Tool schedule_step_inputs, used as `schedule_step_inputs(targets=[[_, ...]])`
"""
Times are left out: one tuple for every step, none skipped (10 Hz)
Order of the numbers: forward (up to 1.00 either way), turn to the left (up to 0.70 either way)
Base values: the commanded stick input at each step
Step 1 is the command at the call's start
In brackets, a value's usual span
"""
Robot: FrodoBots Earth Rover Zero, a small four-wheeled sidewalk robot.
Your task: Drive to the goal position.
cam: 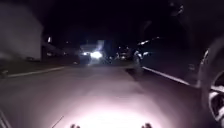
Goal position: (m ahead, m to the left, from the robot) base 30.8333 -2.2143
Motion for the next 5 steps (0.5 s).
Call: schedule_step_inputs(targets=[[0.70,0.00],[0.70,0.00],[0.70,0.00],[0.70,0.00],[0.70,0.00]])
